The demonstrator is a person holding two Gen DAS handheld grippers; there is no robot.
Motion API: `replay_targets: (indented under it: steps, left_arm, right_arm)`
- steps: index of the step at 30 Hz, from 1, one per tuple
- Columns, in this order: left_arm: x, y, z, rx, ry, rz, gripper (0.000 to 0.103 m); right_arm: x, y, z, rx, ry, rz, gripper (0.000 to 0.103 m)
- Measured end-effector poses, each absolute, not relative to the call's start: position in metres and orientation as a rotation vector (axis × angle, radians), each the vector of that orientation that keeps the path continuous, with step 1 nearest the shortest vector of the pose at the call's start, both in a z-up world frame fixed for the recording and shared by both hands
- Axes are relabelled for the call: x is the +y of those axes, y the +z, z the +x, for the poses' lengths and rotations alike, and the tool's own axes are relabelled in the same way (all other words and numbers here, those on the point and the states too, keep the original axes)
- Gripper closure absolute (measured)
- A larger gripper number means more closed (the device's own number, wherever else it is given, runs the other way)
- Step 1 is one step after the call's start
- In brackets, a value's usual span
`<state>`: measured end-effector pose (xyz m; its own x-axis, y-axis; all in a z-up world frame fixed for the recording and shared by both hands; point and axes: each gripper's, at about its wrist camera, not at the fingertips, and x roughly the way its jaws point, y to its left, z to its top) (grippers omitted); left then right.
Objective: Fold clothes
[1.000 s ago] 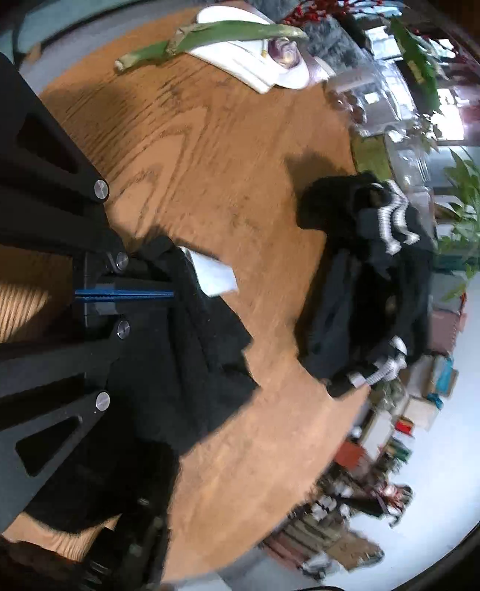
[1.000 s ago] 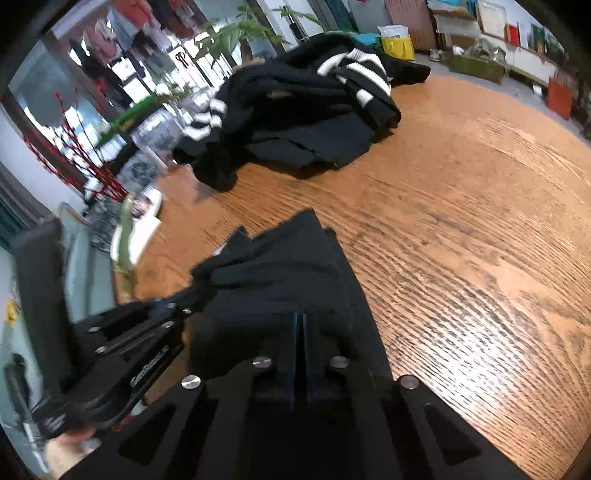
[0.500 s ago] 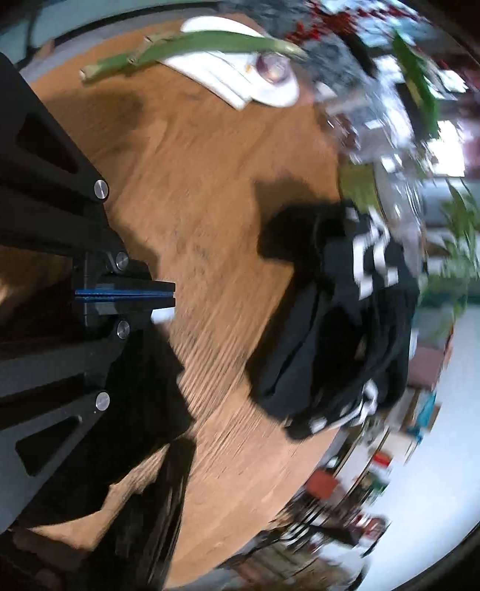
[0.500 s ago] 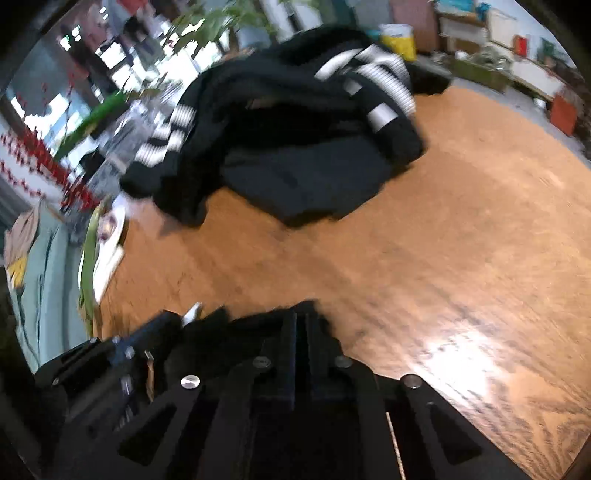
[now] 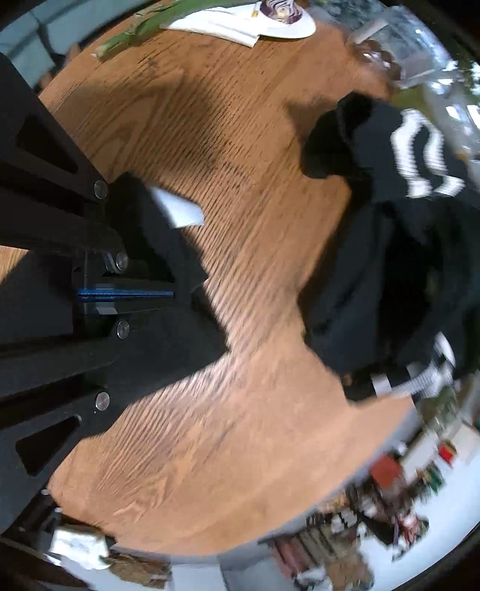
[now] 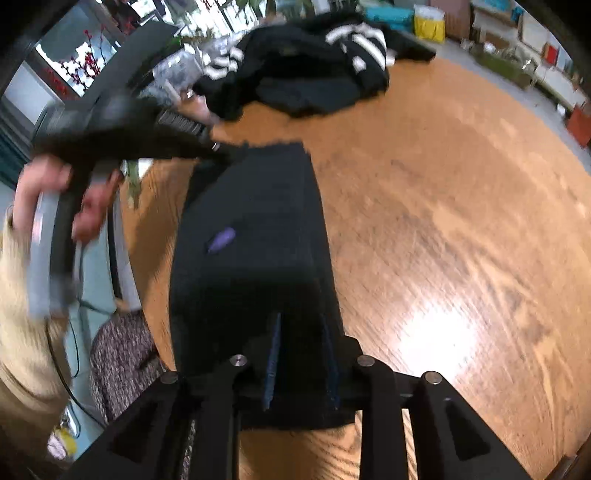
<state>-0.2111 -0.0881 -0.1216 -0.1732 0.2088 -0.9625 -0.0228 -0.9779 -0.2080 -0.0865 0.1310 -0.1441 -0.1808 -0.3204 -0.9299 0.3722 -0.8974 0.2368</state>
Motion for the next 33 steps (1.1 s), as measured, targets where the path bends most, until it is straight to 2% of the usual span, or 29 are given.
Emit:
replay_targets:
  steps: [1,4,7,11,14,17,19,22,25,29,33]
  left_arm:
    - [-0.088,-0.124,-0.216,-0.208,2.291,-1.928,0.102]
    - [-0.092,-0.121,-0.227,-0.069,2.480,-1.915,0.102]
    - [-0.106,-0.118,-0.224,-0.221,2.426,-1.904,0.102]
    - [-0.099,-0.094,-0.181,-0.184,2.332,-1.816,0.103]
    - [-0.087,-0.096,-0.143,-0.176,2.144,-1.823,0.103]
    - [-0.072,-0.111,-0.122,-0.071,2.089,-1.857,0.102]
    - [-0.071,-0.106,-0.114,-0.075,2.100,-1.840,0.103]
    - [-0.068,-0.097,-0.100,-0.072,2.111,-1.812,0.102]
    - [-0.052,-0.097,-0.082,0.013,2.072,-1.796,0.102]
    - [-0.049,-0.128,-0.087,-0.037,2.074,-1.869,0.103]
    - [-0.050,-0.114,-0.066,-0.065,2.119,-1.785,0.102]
  right_arm:
    - [0.132,-0.149,-0.086,0.066,-2.109,1.668,0.073]
    - [0.132,-0.161,-0.081,0.078,-2.087,1.693,0.072]
    - [0.135,-0.151,-0.069,0.116,-2.121,1.662,0.072]
    - [0.134,-0.139,-0.048,0.149,-2.129,1.604,0.067]
    - [0.131,-0.146,-0.039,0.207,-2.139,1.615,0.067]
    - [0.129,-0.157,-0.041,0.195,-2.139,1.652,0.068]
    - [0.126,-0.148,-0.035,0.210,-2.152,1.635,0.072]
    - [0.121,-0.134,-0.022,0.239,-2.161,1.602,0.070]
    - [0.116,-0.137,-0.012,0.219,-2.101,1.613,0.071]
    - [0.114,-0.155,-0.012,0.163,-2.112,1.655,0.072]
    - [0.117,-0.136,0.009,0.180,-2.152,1.594,0.072]
